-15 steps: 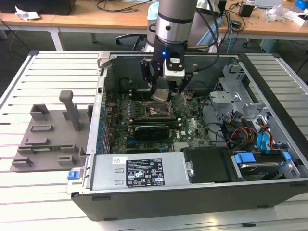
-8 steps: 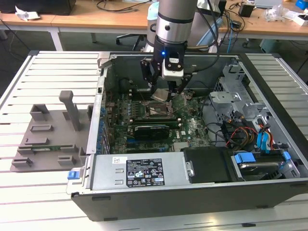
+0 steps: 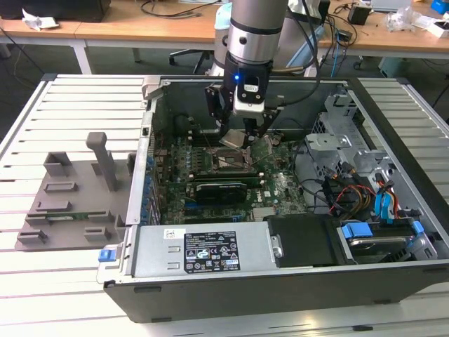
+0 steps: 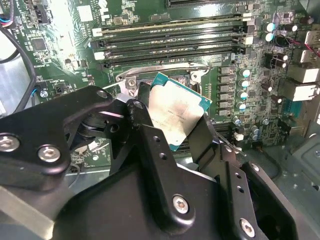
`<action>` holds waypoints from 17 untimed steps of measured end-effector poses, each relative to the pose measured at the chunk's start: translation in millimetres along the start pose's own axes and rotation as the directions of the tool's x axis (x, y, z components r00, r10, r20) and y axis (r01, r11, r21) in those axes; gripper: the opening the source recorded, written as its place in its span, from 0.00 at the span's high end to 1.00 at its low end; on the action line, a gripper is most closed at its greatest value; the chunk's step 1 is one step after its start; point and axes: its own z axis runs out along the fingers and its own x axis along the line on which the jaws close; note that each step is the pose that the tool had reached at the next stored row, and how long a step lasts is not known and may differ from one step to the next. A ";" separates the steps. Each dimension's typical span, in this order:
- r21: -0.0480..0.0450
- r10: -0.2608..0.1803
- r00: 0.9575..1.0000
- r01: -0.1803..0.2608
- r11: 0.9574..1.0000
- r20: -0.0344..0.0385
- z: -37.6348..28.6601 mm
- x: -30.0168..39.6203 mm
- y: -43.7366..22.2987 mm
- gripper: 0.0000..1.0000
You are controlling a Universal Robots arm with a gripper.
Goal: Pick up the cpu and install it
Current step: 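Place the cpu into insertion slot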
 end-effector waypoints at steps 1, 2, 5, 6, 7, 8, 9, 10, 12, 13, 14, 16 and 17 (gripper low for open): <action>0.000 0.006 1.000 -0.006 1.000 0.000 0.0 0.0 0.0 0.45; 0.000 0.011 1.000 -0.011 1.000 0.000 0.1 0.0 0.0 0.45; 0.000 0.030 1.000 -0.030 1.000 -0.002 0.3 0.0 0.0 0.45; 0.000 0.039 0.999 -0.039 0.999 -0.002 0.4 0.0 0.0 0.45; 0.000 0.042 0.999 -0.042 0.999 -0.002 0.4 0.0 0.0 0.45; 0.000 0.045 0.999 -0.045 0.999 -0.003 0.5 0.0 0.0 0.45; 0.000 0.052 0.999 -0.052 0.999 -0.003 0.5 0.0 0.0 0.45; 0.000 0.055 0.998 -0.055 0.998 -0.003 0.6 0.0 0.0 0.45; 0.000 0.065 0.998 -0.065 0.998 -0.004 0.7 0.0 0.1 0.45; 0.000 0.069 0.998 -0.069 0.998 -0.004 0.7 0.0 0.0 0.45; 0.000 0.074 0.997 -0.074 0.997 -0.005 0.8 0.0 0.1 0.45; 0.000 0.082 0.997 -0.082 0.997 -0.005 0.8 0.0 0.1 0.45; 0.000 0.086 0.996 -0.086 0.996 -0.005 0.9 0.0 0.1 0.45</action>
